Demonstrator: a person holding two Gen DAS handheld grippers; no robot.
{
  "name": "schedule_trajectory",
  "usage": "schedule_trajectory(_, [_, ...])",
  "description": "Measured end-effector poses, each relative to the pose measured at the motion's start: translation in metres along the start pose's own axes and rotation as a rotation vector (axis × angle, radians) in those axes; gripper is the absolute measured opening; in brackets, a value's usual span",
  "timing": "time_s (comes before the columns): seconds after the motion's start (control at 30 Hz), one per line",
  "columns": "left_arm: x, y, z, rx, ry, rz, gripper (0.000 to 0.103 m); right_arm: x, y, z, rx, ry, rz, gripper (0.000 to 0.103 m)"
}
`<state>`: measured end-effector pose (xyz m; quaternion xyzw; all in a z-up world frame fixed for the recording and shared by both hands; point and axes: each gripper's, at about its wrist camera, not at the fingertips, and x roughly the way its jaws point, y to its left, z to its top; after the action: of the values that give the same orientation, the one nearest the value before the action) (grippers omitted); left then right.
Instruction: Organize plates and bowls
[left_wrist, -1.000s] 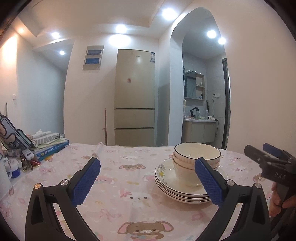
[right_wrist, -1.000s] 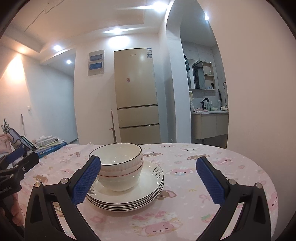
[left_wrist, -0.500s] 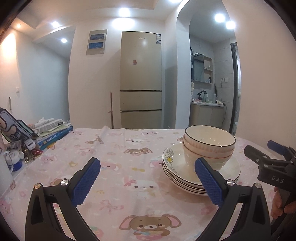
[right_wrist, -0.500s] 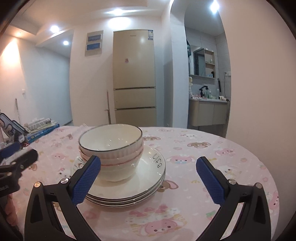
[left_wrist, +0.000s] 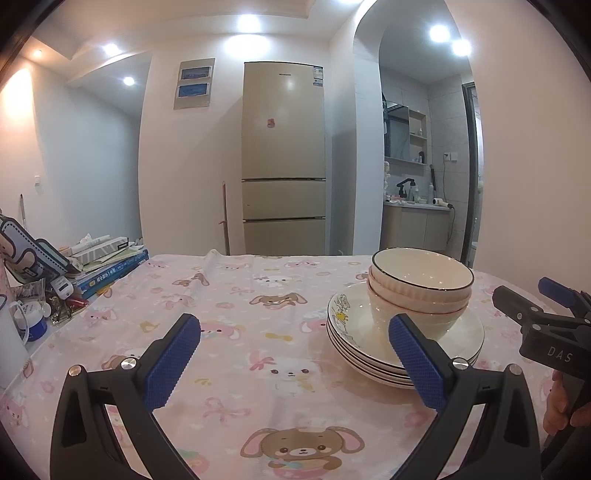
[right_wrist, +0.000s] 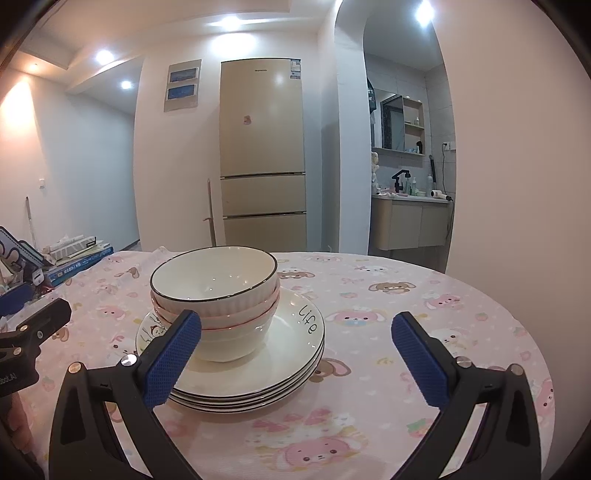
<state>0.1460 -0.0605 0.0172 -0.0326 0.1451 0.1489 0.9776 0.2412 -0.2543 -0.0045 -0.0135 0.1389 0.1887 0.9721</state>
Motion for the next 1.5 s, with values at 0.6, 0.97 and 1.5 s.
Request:
schedule_trajectory(0.6, [-0.0001,0.0005,0.0000,0.001,0.000,0.000,0.103,0.0012,-0.0026,0.0000,0.003,0.000,-0.001,0.103])
schedule_trajectory(0.97, [0.0001,0.0000,0.0000,-0.002,0.001,0.000,0.103,0.0022,-0.0005,-0.0004,-0.007,0.002,-0.003,0.103])
schedule_trajectory(1.5, [0.0004,0.0031,-0.0005,-0.020,-0.001,0.067,0.103,0.0022,-0.0003,-0.0012,-0.009,0.002,-0.002,0.103])
